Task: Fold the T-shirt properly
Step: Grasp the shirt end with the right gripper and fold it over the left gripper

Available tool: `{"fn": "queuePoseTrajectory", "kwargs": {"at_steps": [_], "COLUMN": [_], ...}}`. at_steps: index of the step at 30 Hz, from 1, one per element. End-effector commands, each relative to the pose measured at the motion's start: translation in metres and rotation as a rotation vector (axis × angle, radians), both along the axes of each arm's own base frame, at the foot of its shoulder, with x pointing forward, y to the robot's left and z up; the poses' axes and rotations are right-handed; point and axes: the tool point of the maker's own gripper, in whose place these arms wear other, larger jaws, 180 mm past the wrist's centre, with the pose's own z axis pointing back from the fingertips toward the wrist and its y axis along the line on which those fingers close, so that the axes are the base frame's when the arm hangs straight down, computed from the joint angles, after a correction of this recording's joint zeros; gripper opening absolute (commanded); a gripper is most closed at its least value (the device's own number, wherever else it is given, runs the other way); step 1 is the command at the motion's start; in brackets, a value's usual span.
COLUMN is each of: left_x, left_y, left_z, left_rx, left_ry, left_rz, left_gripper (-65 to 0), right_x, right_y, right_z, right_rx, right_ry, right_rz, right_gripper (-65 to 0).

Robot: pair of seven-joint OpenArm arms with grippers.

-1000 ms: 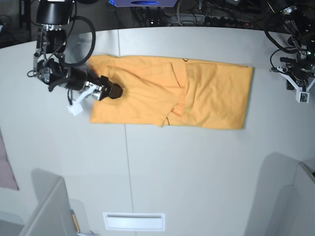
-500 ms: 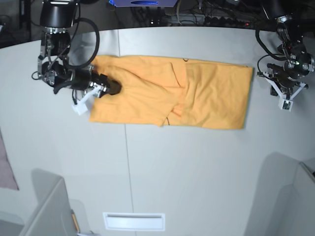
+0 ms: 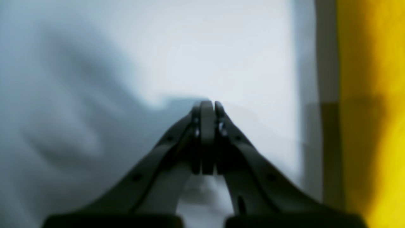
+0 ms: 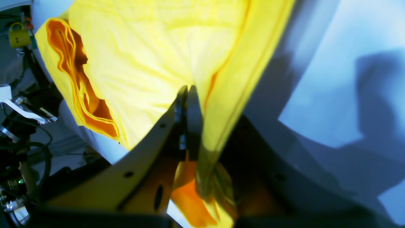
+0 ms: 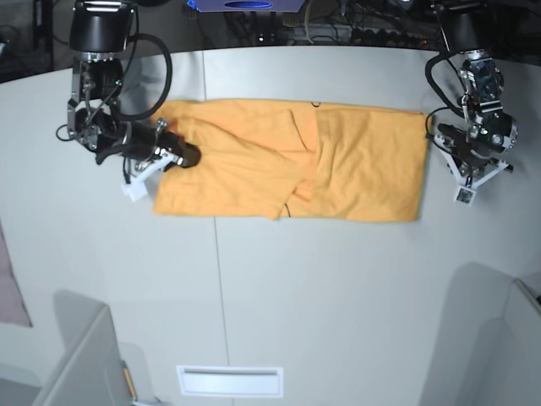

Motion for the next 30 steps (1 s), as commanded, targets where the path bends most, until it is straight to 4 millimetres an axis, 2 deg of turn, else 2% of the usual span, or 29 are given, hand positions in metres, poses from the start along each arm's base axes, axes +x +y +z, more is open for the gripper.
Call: {"fn": "queuePoseTrajectory", "kwargs": {"at_steps": [1,5,9,14,20,30], "left_x": [0.004,0.005,0.005,0.005,0.005,0.003], "left_y": [-0.011,-0.040,-0.056,-0.069,-0.072,-0.068], "left_z": [0.000,-0.010,-0.014,-0.018,-0.018,-0.019], "left_rx": [-0.007,-0.035,-0.044,-0.045,-0.053,-0.038], "left_ry": [0.007,0.022,0.037,0.050,0.048,0.056], "left_rz": [-0.038,-0.091,-0.137,-0.180,-0.185,-0.188], "left_gripper": [-65.0,-65.0,-65.0,-65.0,-65.0,-65.0], "right_x": [0.014,0.027,0.033,0.037,0.036,0.027], "right_y": [-0.006,-0.010,-0.004,0.014,0.055,0.151], "right_z": [0.013,0.033,0.057,0.081,0.109,0.141], "right_rx": [-0.015,-0.145,-0.273,-0.279,-0.241,-0.091], "right_ry": [-0.043,-0.097,-0.176,-0.210,-0.239,-0.246], "right_rz": [-0.022,-0.008,0.058,0.071,0.113,0.206], "right_gripper": [-65.0,-65.0,-65.0,-65.0,-65.0,-65.0]}}
